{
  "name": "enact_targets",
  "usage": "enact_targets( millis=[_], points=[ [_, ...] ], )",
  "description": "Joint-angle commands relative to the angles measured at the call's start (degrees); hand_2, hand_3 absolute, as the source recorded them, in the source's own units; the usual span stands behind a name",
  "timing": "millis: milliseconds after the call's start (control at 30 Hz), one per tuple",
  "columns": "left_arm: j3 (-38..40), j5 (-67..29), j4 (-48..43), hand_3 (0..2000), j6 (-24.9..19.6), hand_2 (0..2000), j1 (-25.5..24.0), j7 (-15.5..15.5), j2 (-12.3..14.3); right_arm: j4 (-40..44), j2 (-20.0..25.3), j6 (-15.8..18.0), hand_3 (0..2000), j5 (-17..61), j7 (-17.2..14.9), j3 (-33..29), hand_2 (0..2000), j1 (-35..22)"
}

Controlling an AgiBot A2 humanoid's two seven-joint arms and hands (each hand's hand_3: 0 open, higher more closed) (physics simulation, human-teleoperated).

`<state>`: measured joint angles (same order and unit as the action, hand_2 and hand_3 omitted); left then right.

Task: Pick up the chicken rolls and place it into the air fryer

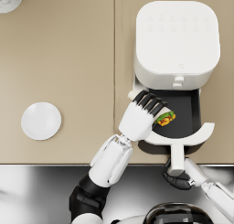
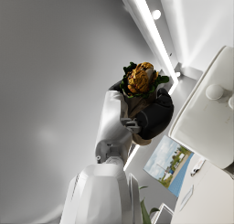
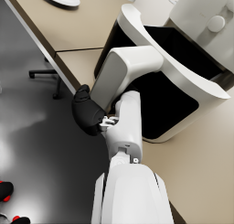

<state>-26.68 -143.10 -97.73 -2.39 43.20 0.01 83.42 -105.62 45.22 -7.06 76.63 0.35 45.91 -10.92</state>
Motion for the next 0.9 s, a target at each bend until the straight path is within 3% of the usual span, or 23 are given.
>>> enact_targets(
  millis=[33, 100, 133, 167, 200, 233, 267, 300, 333, 367, 433, 500, 533, 567, 600, 633, 900],
  points=[
    [-3.3, 0.0, 1.2, 2000, 0.0, 2000, 3.5, 0.0, 3.4, -3.1, 24.0, -0.1, 2000, 0.0, 0.0, 4.0, 2000, 1.9],
    [-4.5, 0.1, 3.4, 2000, 0.0, 2000, 4.5, 0.0, 4.7, -3.1, 24.2, -0.5, 2000, 0.0, -0.1, 4.0, 2000, 2.2],
    [-4.7, 0.1, 3.9, 2000, 0.0, 2000, 4.7, 0.0, 5.0, -0.5, -0.2, -0.6, 2000, 0.0, -0.1, 0.1, 2000, 1.0],
    [-5.5, 0.1, 4.6, 2000, 0.0, 2000, 4.7, 0.0, 5.2, -3.1, 24.2, -0.7, 2000, 0.0, -0.2, 4.0, 2000, 1.9],
    [-5.9, 0.1, 4.8, 2000, 0.1, 2000, 4.6, 0.0, 5.3, -0.5, -0.2, -0.8, 2000, 0.0, -0.2, 0.2, 2000, 1.2],
    [-6.4, 0.1, 5.3, 2000, 0.1, 2000, 4.3, 0.0, 5.3, -0.5, -0.3, -0.8, 2000, 0.0, -0.2, 0.3, 2000, 1.3],
    [-6.3, 0.1, 5.4, 1673, 0.1, 639, 4.0, 0.0, 5.2, -0.4, -0.3, -0.7, 2000, 0.0, -0.2, 0.3, 2000, 1.3],
    [-5.7, 0.1, 5.6, 1347, 0.7, 0, 3.6, 0.0, 5.0, -0.4, -0.3, -0.6, 2000, 0.0, -0.3, 0.3, 2000, 1.4],
    [-4.7, 0.1, 5.6, 1020, 0.5, 0, 3.0, 0.0, 4.7, -0.4, -0.3, -0.3, 2000, 0.0, -0.3, 0.3, 2000, 1.4],
    [-3.6, 0.1, 4.3, 693, 0.7, 0, 1.9, -0.1, 4.1, -3.4, 23.9, 0.0, 2000, 0.0, -0.3, 4.0, 2000, 1.8],
    [-0.7, 0.1, 2.7, 40, 1.2, 0, -0.2, -0.1, 2.9, -3.1, 24.0, 0.6, 2000, 0.0, -0.4, 3.9, 2000, 1.7],
    [2.6, 0.1, 0.1, 0, 1.6, 0, -3.0, 0.0, 0.9, -2.8, 24.3, 1.0, 2000, 0.0, -0.4, 3.9, 2000, 1.2],
    [4.5, 0.1, -1.6, 0, 1.8, 0, -4.5, 0.0, -0.1, -0.3, -0.8, 1.1, 2000, 0.0, -0.4, 0.6, 2000, 1.2],
    [7.2, 0.1, -3.3, 0, 2.0, 0, -6.2, 0.0, -1.0, -2.2, 24.4, 1.1, 2000, 0.0, -0.4, 3.9, 2000, 0.5],
    [9.9, 0.1, -5.0, 0, 2.1, 0, -8.0, 0.0, -1.9, 0.0, -0.6, 1.2, 2000, 0.0, -0.4, 0.7, 2000, 1.0],
    [12.2, 0.1, -6.3, 0, 2.2, 0, -9.4, 0.0, -2.4, -1.9, 24.7, 1.2, 2000, 0.0, -0.4, 3.9, 2000, 0.1],
    [30.5, 0.1, -7.4, 0, 2.3, 0, -15.4, 0.0, -2.5, 0.7, 24.3, 2.1, 2000, 0.0, -0.5, 3.8, 2000, -5.0]
  ],
)
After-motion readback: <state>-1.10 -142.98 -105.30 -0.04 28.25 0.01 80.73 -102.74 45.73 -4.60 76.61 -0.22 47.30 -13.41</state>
